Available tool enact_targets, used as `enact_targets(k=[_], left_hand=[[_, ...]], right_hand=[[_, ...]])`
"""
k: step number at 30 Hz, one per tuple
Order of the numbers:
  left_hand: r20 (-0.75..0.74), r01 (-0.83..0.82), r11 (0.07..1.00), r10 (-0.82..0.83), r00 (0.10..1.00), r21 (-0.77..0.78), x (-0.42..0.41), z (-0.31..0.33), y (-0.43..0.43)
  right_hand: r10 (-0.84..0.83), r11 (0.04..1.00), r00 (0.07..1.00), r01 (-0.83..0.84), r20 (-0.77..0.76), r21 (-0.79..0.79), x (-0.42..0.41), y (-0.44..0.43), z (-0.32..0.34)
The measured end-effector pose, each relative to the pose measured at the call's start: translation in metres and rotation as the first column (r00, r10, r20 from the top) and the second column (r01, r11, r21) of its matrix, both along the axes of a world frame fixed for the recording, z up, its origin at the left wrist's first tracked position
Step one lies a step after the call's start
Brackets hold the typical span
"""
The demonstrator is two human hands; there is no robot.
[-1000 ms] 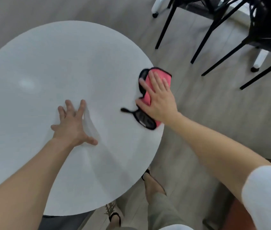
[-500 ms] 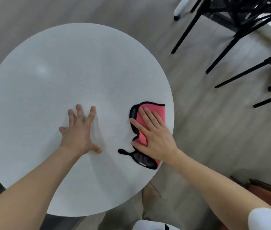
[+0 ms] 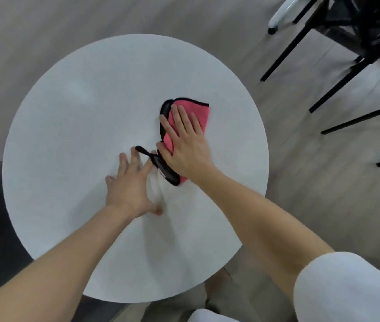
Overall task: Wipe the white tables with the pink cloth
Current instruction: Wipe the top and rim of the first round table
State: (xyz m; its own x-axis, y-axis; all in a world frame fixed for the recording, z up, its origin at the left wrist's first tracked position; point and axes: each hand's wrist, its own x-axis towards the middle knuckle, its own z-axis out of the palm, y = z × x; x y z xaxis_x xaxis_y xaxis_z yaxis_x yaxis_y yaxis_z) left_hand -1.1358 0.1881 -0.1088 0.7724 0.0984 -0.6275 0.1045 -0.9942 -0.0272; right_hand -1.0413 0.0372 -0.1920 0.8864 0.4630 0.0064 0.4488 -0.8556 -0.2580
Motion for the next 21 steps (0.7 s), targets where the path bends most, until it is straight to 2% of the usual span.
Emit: enact_targets(k=[4,6,8,11,14,17,21], left_hand=[[0.132,0.12,0.992,-0.116,0.984,-0.025,0.021,0.016,0.03],[0.202,0.135,0.99,-0.125,0.971,-0.034,0.029,0.018,0.055],[0.216,0.066,0.998,-0.067,0.974,0.014,0.027,0.012,0.082],[0.109,-0.12,0.989,0.11,0.988,0.082,0.015,0.002,0.118],[0.02,-0.149,0.987,0.148,0.989,0.067,0.004,-0.008,0.14],[0.036,-0.172,0.985,0.17,0.985,0.035,0.002,-0.012,0.142],[0.027,-0.193,0.981,0.192,0.981,0.027,0.003,-0.01,0.138]], right_hand=[[0.107,0.994,0.994,-0.107,-0.039,-0.008,-0.054,-0.093,0.005],[0.012,0.999,0.999,-0.013,-0.036,-0.031,-0.047,-0.129,0.006],[-0.143,0.988,0.989,0.141,-0.023,-0.058,-0.016,-0.141,0.003],[-0.366,0.926,0.93,0.365,-0.002,-0.094,0.057,-0.111,-0.005],[-0.452,0.889,0.891,0.454,0.048,-0.059,0.13,-0.04,-0.013],[-0.317,0.946,0.947,0.32,0.059,-0.05,0.166,0.063,-0.012],[0.031,0.997,1.0,-0.03,0.006,-0.065,0.123,0.179,-0.006]])
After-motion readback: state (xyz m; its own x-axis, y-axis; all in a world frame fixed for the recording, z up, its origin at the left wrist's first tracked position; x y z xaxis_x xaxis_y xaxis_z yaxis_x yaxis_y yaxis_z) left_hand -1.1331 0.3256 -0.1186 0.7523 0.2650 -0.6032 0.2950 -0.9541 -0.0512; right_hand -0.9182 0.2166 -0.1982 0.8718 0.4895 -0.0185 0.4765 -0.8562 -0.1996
